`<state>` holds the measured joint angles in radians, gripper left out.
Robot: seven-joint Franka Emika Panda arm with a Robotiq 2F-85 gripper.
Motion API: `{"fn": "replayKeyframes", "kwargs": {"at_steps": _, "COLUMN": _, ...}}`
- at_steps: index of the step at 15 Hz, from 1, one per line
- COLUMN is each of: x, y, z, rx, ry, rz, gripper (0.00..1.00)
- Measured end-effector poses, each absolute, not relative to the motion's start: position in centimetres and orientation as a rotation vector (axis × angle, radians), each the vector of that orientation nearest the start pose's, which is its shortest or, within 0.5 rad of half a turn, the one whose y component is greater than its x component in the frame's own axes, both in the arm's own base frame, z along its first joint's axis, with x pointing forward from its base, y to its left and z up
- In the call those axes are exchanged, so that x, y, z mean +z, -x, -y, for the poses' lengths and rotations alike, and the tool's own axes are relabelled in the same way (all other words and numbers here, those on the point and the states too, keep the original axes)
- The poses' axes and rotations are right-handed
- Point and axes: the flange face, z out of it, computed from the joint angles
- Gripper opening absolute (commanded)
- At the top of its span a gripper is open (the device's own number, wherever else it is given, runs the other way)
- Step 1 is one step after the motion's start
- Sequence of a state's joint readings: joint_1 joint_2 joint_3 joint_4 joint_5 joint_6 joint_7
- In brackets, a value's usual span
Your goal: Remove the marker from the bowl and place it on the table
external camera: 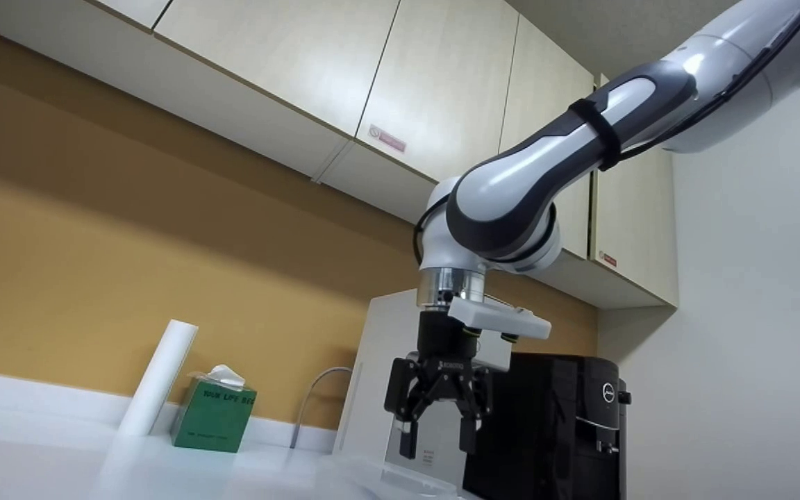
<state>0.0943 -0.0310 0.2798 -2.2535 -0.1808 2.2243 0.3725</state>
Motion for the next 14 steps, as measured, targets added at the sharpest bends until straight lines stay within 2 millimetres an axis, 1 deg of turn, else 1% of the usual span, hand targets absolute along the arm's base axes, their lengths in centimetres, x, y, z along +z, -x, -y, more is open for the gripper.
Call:
{"fn": "replayKeyframes", "kwargs": {"at_steps": 4, "x": 37.4, "y": -48.8, "z": -17.8, "rx": -0.089, "ry": 3.26, "rz": 0.143, "gripper": 1.0}}
{"fn": "replayKeyframes", "kwargs": {"at_steps": 9, "x": 36.6, "y": -50.5, "z": -17.0, "rx": -0.101, "ry": 3.22, "rz": 0.069, "gripper": 1.0}}
{"fn": "replayKeyframes", "kwargs": {"at_steps": 14, "x": 35.6, "y": -52.5, "z": -17.2, "rx": -0.119, "ry": 3.201, "rz": 0.057, "gripper": 1.0}}
